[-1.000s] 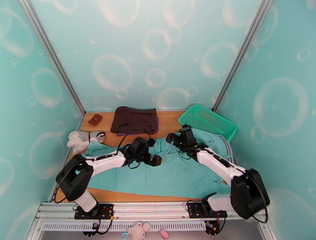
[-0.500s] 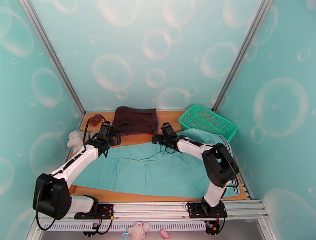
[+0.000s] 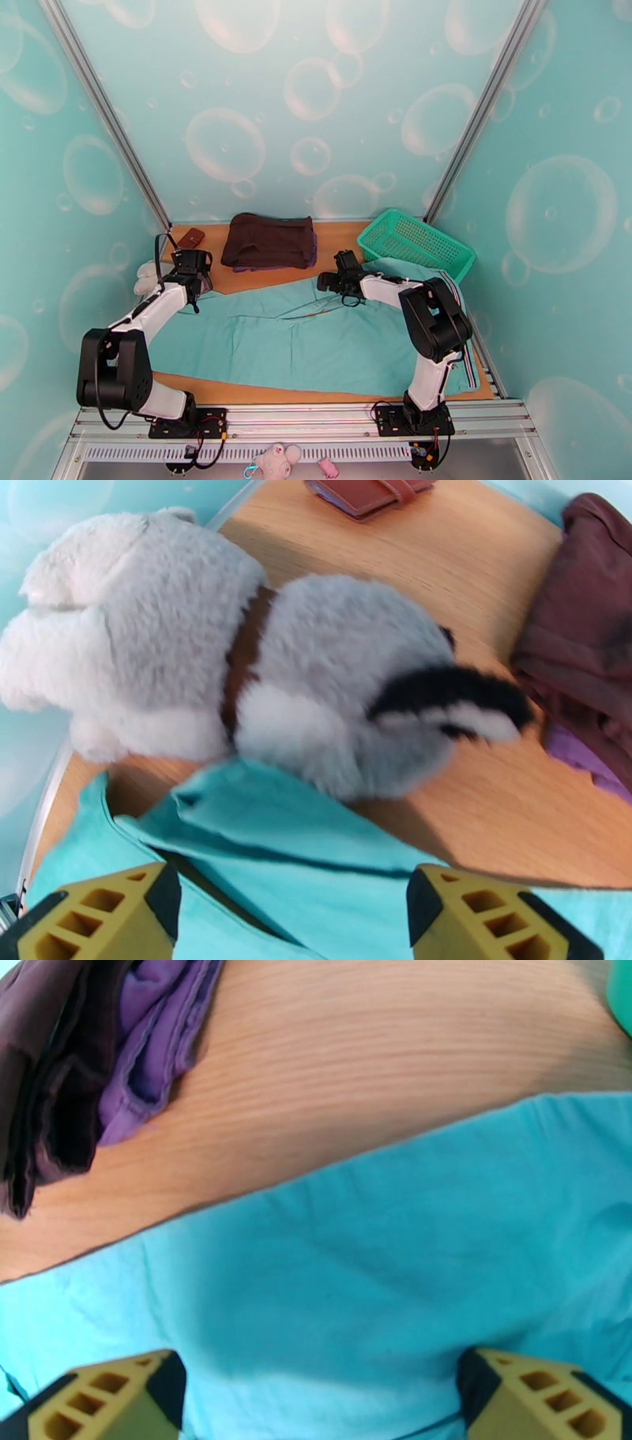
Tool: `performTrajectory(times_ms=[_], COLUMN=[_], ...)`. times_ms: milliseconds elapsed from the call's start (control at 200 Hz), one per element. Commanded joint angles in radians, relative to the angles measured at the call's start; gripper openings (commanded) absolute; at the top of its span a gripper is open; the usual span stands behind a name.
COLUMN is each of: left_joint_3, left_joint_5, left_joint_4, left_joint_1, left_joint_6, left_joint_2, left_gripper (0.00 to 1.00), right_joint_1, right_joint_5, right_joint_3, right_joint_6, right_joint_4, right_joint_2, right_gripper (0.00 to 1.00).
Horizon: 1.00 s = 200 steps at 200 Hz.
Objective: Fold and stack the trousers
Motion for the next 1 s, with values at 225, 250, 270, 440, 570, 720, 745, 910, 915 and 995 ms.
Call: performTrajectory(times_ms=[225, 250, 270, 440, 570, 720, 745, 910, 915, 995], left_joint_3=[0.024, 0.024, 0.024, 0.023, 0.018, 0.005, 0.001, -0.006, -0.005, -0.010], left_joint_5=[0.005, 0.012, 0.017, 0.034, 0.042, 0.051, 0.055, 0.058, 0.057, 0.065], left_joint_4=[0.089, 0.092, 0.093, 0.105, 0.099, 0.092, 0.091, 0.046, 0.045, 0.020], left_joint_1=[0.034, 0.037, 0.040, 0.050, 0.060, 0.070, 0.070, 0.070, 0.070, 0.070], left_joint_6=[-0.001, -0.001, -0.001, -0.005, -0.002, -0.001, -0.003, -0.014, -0.015, -0.028], left_joint_2=[0.074, 0.080, 0.084, 0.110, 0.116, 0.105, 0.101, 0.049, 0.046, 0.004], left_gripper=[0.71, 0.70, 0.68, 0.59, 0.59, 0.30, 0.23, 0.00, 0.00, 0.00], right_joint_1=[-0.014, -0.014, -0.014, -0.018, -0.020, -0.020, -0.020, -0.020, -0.019, -0.021], right_joint_5=[-0.050, -0.050, -0.051, -0.049, -0.063, -0.060, -0.059, -0.051, -0.051, -0.047], right_joint_3=[-0.049, -0.049, -0.049, -0.056, -0.056, -0.056, -0.056, -0.059, -0.059, -0.064], right_joint_6=[-0.010, -0.010, -0.011, -0.014, -0.013, -0.012, -0.011, -0.010, -0.011, -0.006], right_joint_4=[-0.050, -0.050, -0.049, -0.048, -0.044, -0.048, -0.050, -0.051, -0.051, -0.051], right_joint_2=[0.036, 0.036, 0.036, 0.035, 0.033, 0.027, 0.026, 0.011, 0.010, 0.006], right_gripper=[0.95, 0.95, 0.95, 0.96, 0.96, 0.96, 0.96, 0.96, 0.96, 0.96])
